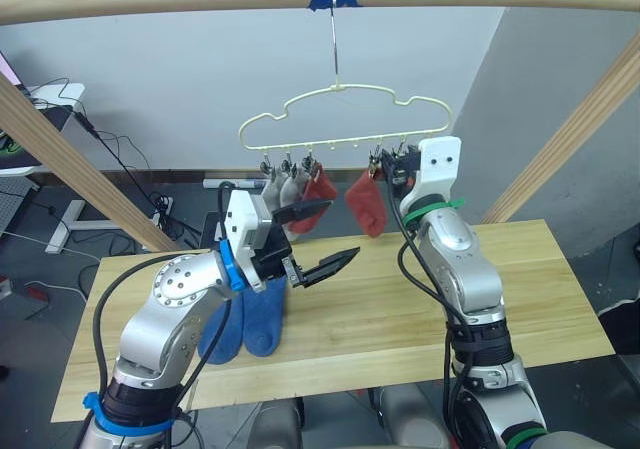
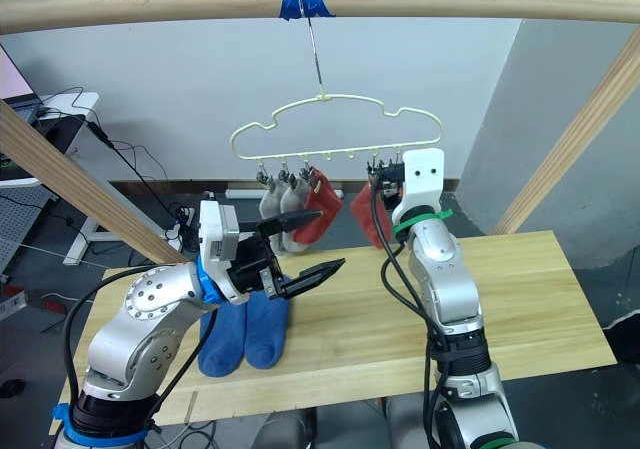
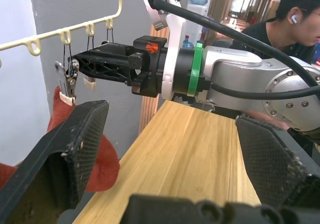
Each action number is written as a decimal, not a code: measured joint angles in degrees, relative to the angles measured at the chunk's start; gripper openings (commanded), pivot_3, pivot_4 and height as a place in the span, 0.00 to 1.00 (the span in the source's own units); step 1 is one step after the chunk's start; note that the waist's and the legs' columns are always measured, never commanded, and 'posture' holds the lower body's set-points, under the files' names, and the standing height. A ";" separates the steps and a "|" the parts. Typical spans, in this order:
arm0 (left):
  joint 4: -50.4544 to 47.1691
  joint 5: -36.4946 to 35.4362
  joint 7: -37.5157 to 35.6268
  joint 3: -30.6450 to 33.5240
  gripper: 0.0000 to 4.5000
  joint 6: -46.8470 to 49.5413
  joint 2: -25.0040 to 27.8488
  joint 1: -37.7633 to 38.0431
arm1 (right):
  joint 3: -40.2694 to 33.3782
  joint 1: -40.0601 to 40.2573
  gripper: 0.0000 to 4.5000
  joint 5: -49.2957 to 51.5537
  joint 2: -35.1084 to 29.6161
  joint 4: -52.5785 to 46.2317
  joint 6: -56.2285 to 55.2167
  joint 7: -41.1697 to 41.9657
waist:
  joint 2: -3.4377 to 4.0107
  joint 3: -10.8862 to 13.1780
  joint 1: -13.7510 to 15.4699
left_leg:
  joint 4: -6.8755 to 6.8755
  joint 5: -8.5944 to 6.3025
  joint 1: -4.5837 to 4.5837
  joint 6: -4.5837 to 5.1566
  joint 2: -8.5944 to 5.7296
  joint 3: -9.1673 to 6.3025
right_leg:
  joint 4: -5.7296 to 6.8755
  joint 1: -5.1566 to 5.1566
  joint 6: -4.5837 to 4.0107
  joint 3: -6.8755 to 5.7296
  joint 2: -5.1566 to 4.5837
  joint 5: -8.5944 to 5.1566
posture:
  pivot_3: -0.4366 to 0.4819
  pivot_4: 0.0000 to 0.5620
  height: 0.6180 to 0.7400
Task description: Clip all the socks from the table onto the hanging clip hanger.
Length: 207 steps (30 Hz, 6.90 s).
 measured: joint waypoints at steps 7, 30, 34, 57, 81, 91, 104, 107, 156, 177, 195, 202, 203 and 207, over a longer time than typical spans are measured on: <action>0.00 0.32 0.00 -0.23 1.00 -0.53 -0.07 0.06 | 0.11 0.12 0.35 0.05 0.36 0.00 0.05 0.01 | 0.00 0.00 -0.01 | 0.00 0.00 0.02 0.00 0.00 0.00 | 0.03 0.00 0.00 0.00 0.00 0.00 | 0.39 0.34 1.00; -0.01 0.78 0.09 -0.65 1.00 -0.79 -0.29 1.18 | 0.80 0.05 0.35 5.09 2.56 1.74 0.61 5.51 | 0.00 0.00 0.03 | 0.09 0.01 0.19 0.02 -0.02 0.01 | 0.43 0.01 -0.01 0.05 0.02 -0.01 | 0.40 0.36 1.00; -0.01 0.93 0.08 -0.64 1.00 -0.82 -0.29 1.23 | 0.69 0.05 0.35 5.10 2.46 1.74 0.60 5.50 | 0.00 0.00 0.09 | 0.18 0.01 0.18 0.02 -0.02 0.02 | 0.47 0.01 0.00 0.06 0.02 -0.01 | 0.40 0.36 1.00; -0.11 1.22 1.23 -0.76 1.00 -0.81 -0.84 1.22 | -0.55 -0.52 0.04 5.17 2.76 1.74 0.26 5.40 | 0.00 0.00 0.10 | 0.18 0.01 0.19 0.02 -0.02 0.02 | 0.48 0.01 0.00 0.07 0.03 -0.02 | 0.40 0.35 1.00; 4.29 2.39 4.21 0.00 1.00 3.52 -0.03 5.64 | -7.38 -0.53 0.04 27.46 -8.77 -5.86 22.09 19.86 | 0.00 0.00 -0.29 | 0.17 0.01 0.24 0.03 -0.01 0.10 | 0.48 0.02 0.07 0.19 0.08 -0.06 | 0.37 0.37 1.00; 19.66 13.80 8.63 -1.43 1.00 4.53 3.89 6.82 | -18.38 -5.98 0.04 47.23 -14.89 -3.60 41.40 20.88 | 0.00 0.02 -0.50 | 0.21 0.00 0.22 0.03 -0.02 0.16 | 0.42 0.03 0.27 0.23 0.08 -0.19 | 0.35 0.38 1.00; 39.16 25.80 10.01 -5.12 1.00 -4.90 2.74 3.16 | -17.86 -6.56 0.04 50.01 -15.17 -4.28 43.36 17.78 | 0.00 0.02 -0.60 | 0.17 0.00 0.18 0.03 -0.01 0.23 | 0.39 -0.01 0.29 0.29 0.07 -0.19 | 0.32 0.37 1.00; 41.87 25.82 8.85 -5.34 1.00 -5.57 1.24 2.45 | -17.87 -6.56 0.04 50.01 -15.03 -4.30 43.13 16.81 | 0.00 0.02 -0.61 | 0.17 0.00 0.19 0.03 -0.01 0.24 | 0.38 -0.01 0.29 0.29 0.06 -0.18 | 0.31 0.36 1.00; 32.28 23.94 -3.42 -4.03 0.44 -17.96 4.20 6.41 | -16.72 -6.23 0.04 51.70 -16.88 -3.21 39.11 14.27 | 0.02 0.03 -0.81 | -0.02 0.00 0.20 0.03 0.01 0.32 | 0.18 -0.03 0.33 0.36 0.06 -0.21 | 0.31 0.39 1.00; 41.79 30.67 -0.96 -8.59 0.99 -20.44 1.26 4.12 | -16.47 -6.20 0.04 51.71 -17.35 -3.18 38.69 14.29 | 0.02 0.03 -0.78 | -0.06 -0.01 0.01 0.04 0.02 0.27 | -0.16 -0.04 0.40 0.30 0.04 -0.14 | 0.30 0.38 1.00; 42.49 31.12 -2.73 -8.56 0.26 -17.14 1.18 3.53 | -15.68 -6.08 0.04 51.71 -17.34 -3.18 38.39 14.23 | 0.02 0.03 -0.82 | -0.05 -0.01 0.01 0.04 0.02 0.27 | -0.15 -0.04 0.40 0.29 0.04 -0.13 | 0.30 0.38 1.00; 42.21 30.22 -2.82 -8.53 0.00 -17.61 1.17 3.53 | -15.59 -6.08 0.04 51.71 -17.35 -3.18 38.20 14.24 | 0.02 0.03 -0.80 | -0.05 -0.01 0.00 0.04 0.02 0.27 | -0.15 -0.04 0.39 0.29 0.03 -0.12 | 0.30 0.39 1.00; 41.93 30.04 -2.86 -8.52 0.00 -17.79 1.16 3.52 | -15.59 -6.08 0.04 51.71 -17.38 -3.18 38.19 14.25 | 0.02 0.03 -0.80 | -0.05 -0.01 0.00 0.04 0.02 0.27 | -0.15 -0.04 0.38 0.29 0.04 -0.12 | 0.30 0.39 1.00; 37.60 27.91 -3.69 -8.31 0.00 -18.55 0.80 3.26 | -15.58 -6.09 0.04 51.71 -17.53 -3.18 38.19 14.25 | 0.02 0.03 -0.69 | -0.05 -0.01 -0.01 0.04 0.02 0.27 | -0.15 -0.04 0.18 0.29 0.03 0.00 | 0.31 0.39 1.00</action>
